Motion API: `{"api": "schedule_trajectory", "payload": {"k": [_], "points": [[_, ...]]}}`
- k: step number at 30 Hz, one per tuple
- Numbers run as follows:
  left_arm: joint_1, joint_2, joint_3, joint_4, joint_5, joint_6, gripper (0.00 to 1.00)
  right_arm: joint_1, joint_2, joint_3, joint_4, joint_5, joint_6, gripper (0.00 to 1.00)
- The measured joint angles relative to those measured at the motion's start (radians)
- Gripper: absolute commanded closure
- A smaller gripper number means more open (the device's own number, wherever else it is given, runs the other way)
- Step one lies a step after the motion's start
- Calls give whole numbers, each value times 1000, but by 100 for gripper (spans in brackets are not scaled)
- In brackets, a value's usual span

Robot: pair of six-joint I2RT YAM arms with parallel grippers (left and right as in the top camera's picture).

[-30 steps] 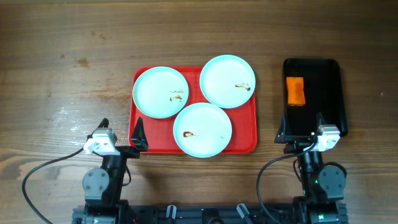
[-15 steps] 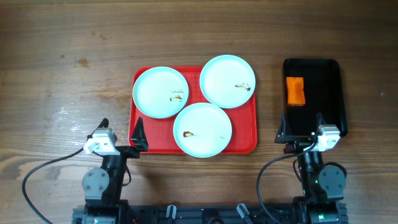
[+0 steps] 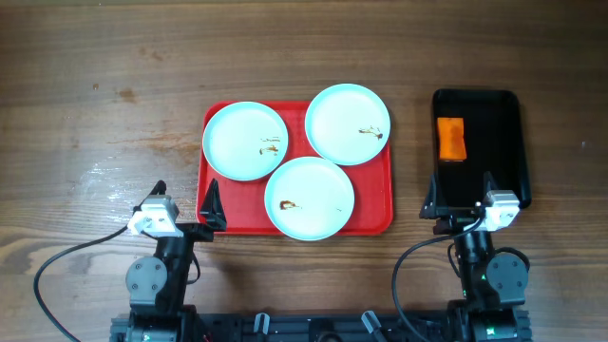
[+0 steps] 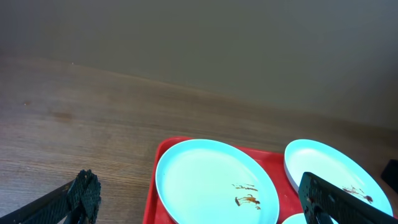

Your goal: Clean dirty plates on tray and stack at the side

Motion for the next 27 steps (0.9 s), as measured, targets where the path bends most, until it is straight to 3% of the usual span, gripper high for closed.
{"api": "schedule_trajectory", "payload": {"k": [5, 8, 12, 15, 16, 17, 19, 27], "points": [[0, 70, 68, -135, 23, 6, 0, 0, 0, 0, 0, 0, 0, 0], [0, 253, 224, -254, 31, 19, 0, 0, 3, 0, 0, 0, 0, 0], [0, 568, 569, -470, 53, 35, 0, 0, 6, 0, 0, 0, 0, 0], [0, 867, 926, -791, 116, 47, 0, 0, 6, 0, 0, 0, 0, 0], [0, 907, 967, -819, 123, 49, 0, 0, 7, 0, 0, 0, 0, 0], [0, 990, 1064, -950, 137, 50, 0, 0, 6, 0, 0, 0, 0, 0], [0, 1060, 1119, -993, 187, 50, 0, 0, 7, 0, 0, 0, 0, 0], [0, 1061, 1120, -1003, 243, 50, 0, 0, 6, 0, 0, 4, -2, 0]]}}
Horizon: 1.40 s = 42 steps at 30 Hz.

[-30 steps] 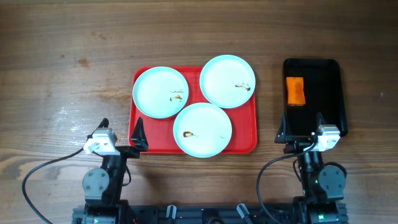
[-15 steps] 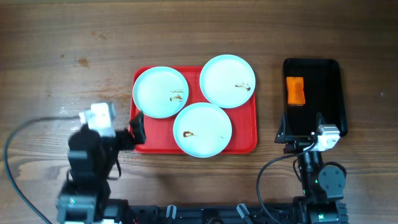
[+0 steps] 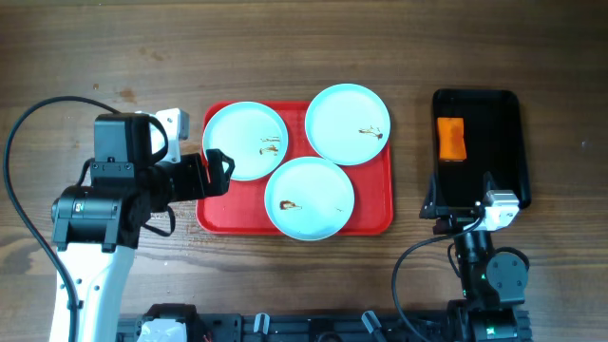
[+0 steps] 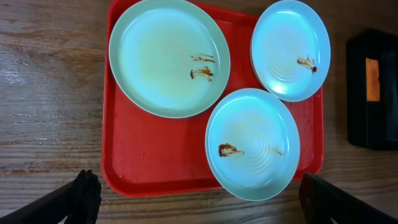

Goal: Clean dirty plates on tray and stack at the side
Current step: 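Raise the left gripper over the left edge of the red tray, then move the right gripper over the orange sponge on the black tray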

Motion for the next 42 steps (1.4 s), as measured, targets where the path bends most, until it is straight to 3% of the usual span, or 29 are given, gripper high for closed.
{"api": "schedule_trajectory", "payload": {"k": [6, 11, 15, 19, 25, 28, 34, 42], "points": [[0, 0, 0, 0, 2, 0, 0, -2, 0, 1, 18, -60, 1, 0], [0, 0, 0, -7, 4, 0, 0, -2, 0, 45, -33, -351, 349, 0], [0, 0, 0, -7, 4, 0, 0, -2, 9, 80, -234, -466, 351, 0], [0, 0, 2, -6, 4, 0, 0, -2, 220, 383, -398, -484, 203, 0], [0, 0, 5, -5, 5, 0, 0, -3, 927, 1120, -958, -436, 53, 0], [0, 0, 5, -6, 5, 0, 0, -4, 1248, 1367, -1202, -400, 21, 0], [0, 0, 5, -8, 4, 0, 0, -70, 1530, 1401, -1283, -301, 53, 0], [0, 0, 5, -22, 4, 0, 0, -325, 1540, 1403, -1234, -212, 93, 0]]}}
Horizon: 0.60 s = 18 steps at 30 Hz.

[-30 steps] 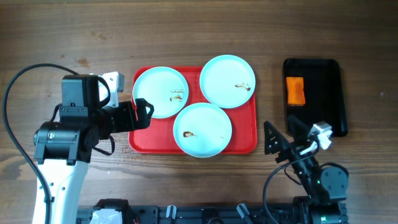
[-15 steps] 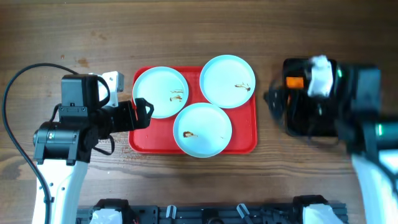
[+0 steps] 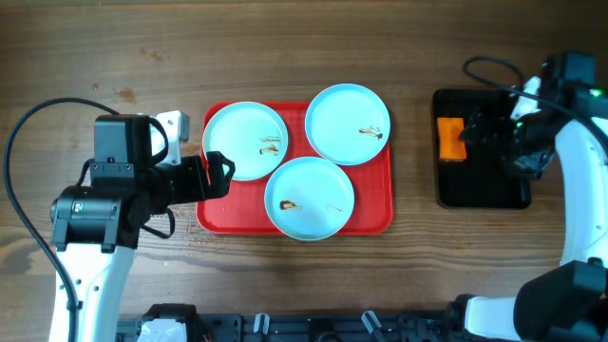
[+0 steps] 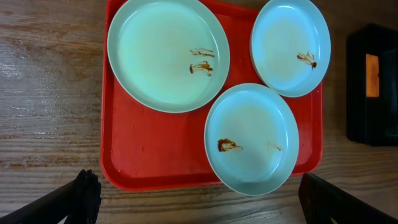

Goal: Clean dirty plates on tray and stack at the side
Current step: 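Move the right gripper over the orange sponge on the black tray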

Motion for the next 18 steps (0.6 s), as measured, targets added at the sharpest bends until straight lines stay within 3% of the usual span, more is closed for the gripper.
{"api": "schedule_trajectory", "payload": {"k": [6, 8, 12, 18], "points": [[0, 0, 0, 3, 0, 1, 0, -23, 0, -1, 249, 77, -72, 0], [0, 0, 0, 4, 0, 3, 0, -25, 3, -1, 263, 64, -148, 0], [0, 0, 0, 5, 0, 7, 0, -24, 79, -1, 253, -187, -397, 0], [0, 0, 0, 10, 0, 7, 0, -30, 253, -1, 233, -222, -407, 1]]}}
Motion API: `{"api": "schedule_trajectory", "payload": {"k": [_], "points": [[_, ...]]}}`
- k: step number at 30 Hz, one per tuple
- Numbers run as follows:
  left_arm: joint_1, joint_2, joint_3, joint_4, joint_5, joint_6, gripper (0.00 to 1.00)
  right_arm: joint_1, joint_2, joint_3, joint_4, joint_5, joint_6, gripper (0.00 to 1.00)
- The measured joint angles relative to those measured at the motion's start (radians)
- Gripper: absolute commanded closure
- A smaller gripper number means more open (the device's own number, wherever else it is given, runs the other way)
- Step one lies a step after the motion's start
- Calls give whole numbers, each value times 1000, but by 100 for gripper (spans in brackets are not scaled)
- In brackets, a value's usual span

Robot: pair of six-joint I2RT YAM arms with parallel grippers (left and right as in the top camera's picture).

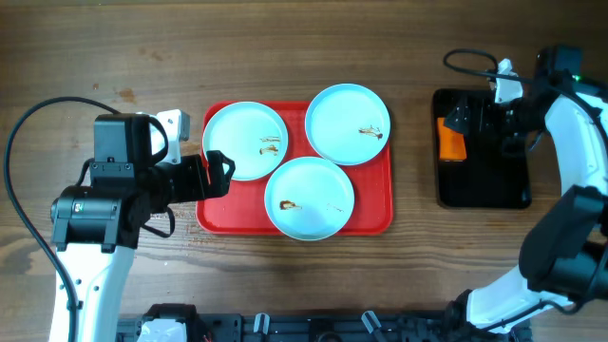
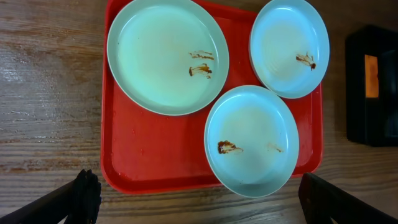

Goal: Clean dirty plates on tray and stack at the side
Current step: 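Move the right gripper over the orange sponge on the black tray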

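Three light blue plates lie on the red tray (image 1: 376, 217): a back-left plate (image 1: 237, 142), a back-right plate (image 1: 342, 119) and a front plate (image 1: 313, 204), each with brown smears. The left wrist view looks down on the same plates (image 2: 161, 62), (image 2: 286, 37), (image 2: 255, 155). My left gripper (image 1: 214, 176) hovers at the tray's left edge, open wide with nothing between its fingers (image 2: 85, 196). An orange sponge (image 1: 452, 145) lies in the black tray (image 1: 484, 180). My right gripper (image 1: 460, 118) sits over the sponge's far end; its jaws are too dark to read.
The black tray (image 2: 373, 112) stands right of the red tray (image 2: 155, 149), with the sponge (image 2: 373, 74) in its far half. Bare wooden table (image 1: 114, 57) surrounds both trays. The right arm's cable (image 1: 470, 59) loops over the table behind the black tray.
My right gripper has shifted slightly left and toward the back, from beside the sponge to over its far end. The left arm and the plates have not moved.
Both arms were parked at the table's front edge. Then the left arm stood raised over the tray's left edge, looking down on the plates, and has stayed there. The right arm later appeared over the black tray beside the sponge, and now covers the sponge's far end.
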Motion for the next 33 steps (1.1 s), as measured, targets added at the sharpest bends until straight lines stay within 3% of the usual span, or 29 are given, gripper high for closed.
{"api": "schedule_trajectory", "payload": {"k": [3, 6, 8, 11, 17, 20, 25, 28, 33], "points": [[0, 0, 0, 3, 0, 0, 0, -31, 18, 0, 2, -5, 16, 16], [0, 0, 0, 11, 0, 0, 0, -76, 19, 0, 4, -5, 34, 23], [0, 0, 0, 11, 0, 0, 0, -97, 19, 0, -2, -5, 29, 19], [0, 0, 0, 19, 0, 0, 0, -94, 32, -1, -8, -34, 1, 21], [0, 0, 0, 24, 0, 0, 0, -92, 142, -74, 32, -114, -12, 38], [0, 0, 0, 25, 0, 0, 0, -92, 164, -81, 48, -132, -12, 39], [0, 0, 0, 25, 0, 0, 0, -72, 164, -81, 63, -136, -12, 48], [0, 0, 0, 25, 0, 0, 0, -31, 164, -82, 91, -136, -5, 47], [0, 0, 0, 26, 0, 0, 0, 6, 164, -82, 129, -66, 85, 55]]}}
